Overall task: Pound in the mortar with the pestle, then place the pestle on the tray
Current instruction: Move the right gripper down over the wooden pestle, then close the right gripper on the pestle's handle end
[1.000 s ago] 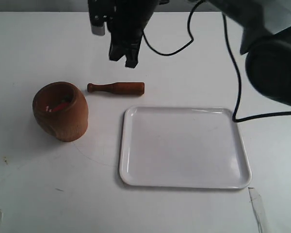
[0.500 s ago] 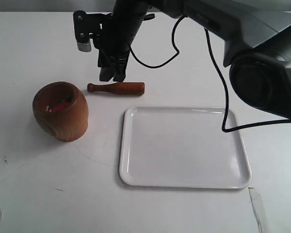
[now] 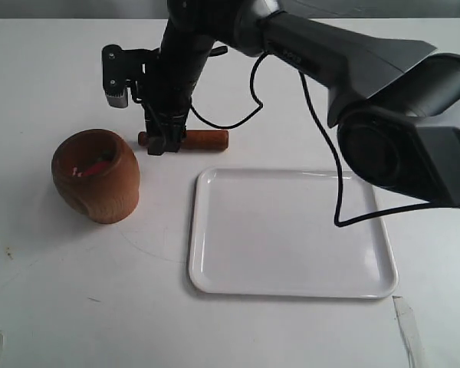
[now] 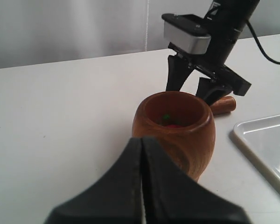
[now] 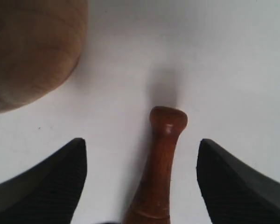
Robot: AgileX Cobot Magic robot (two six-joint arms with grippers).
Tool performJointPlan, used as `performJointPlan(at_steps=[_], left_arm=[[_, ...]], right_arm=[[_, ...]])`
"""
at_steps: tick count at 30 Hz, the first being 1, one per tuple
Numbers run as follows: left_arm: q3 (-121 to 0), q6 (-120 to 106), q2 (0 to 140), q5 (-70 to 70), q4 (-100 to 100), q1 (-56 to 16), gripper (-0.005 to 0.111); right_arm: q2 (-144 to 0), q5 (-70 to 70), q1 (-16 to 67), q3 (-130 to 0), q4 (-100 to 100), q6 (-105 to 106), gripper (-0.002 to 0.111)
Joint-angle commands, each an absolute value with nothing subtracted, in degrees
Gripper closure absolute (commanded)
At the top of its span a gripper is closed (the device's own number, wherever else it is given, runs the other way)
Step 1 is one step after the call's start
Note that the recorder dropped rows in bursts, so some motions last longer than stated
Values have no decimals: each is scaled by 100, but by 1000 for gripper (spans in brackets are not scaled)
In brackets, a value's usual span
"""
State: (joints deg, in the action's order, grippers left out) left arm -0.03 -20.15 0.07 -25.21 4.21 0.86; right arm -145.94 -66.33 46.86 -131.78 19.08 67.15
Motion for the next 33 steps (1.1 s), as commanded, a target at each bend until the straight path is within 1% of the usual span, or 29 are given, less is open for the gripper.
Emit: performJointPlan(at_steps=[1, 7, 15, 18, 22, 23, 24, 25, 27, 30, 33], left_arm=[[0, -1968, 0, -2503, 379, 42, 107], [0, -1968, 0, -2503, 379, 42, 107], [0, -1968, 0, -2503, 379, 42, 107], [0, -1968, 0, -2503, 379, 42, 107], [0, -1968, 0, -2503, 379, 42, 107], [0, -1968, 0, -2503, 379, 42, 107], [0, -1968, 0, -2503, 379, 42, 107], [0, -1968, 0, -2503, 379, 42, 107], [0, -1968, 0, -2503, 379, 42, 107], [0, -1968, 0, -2503, 379, 42, 107], [0, -1968, 0, -2503, 379, 42, 107]], right_arm=[[-14650, -6351, 4690, -13203, 1728, 6506, 45], [-14820, -6012, 4690, -13203, 1712, 6363, 45], [-14942, -6057, 4690, -13203, 1513, 6189, 45], [-14953, -6093, 4690, -13203, 1513, 6159, 49], [-15061, -6212, 4690, -13203, 1508, 6159, 66], [-15108, -6250, 4690, -13203, 1492, 6159, 76], [-15124, -6264, 4690, -13203, 1479, 6147, 82], [-15149, -6342, 4690, -13203, 1388, 6124, 95], [-15149, -6493, 4690, -13203, 1197, 6034, 108], [-15149, -6350, 4690, -13203, 668, 5484, 108], [-15015, -5750, 4680, -13203, 690, 5190, 108]])
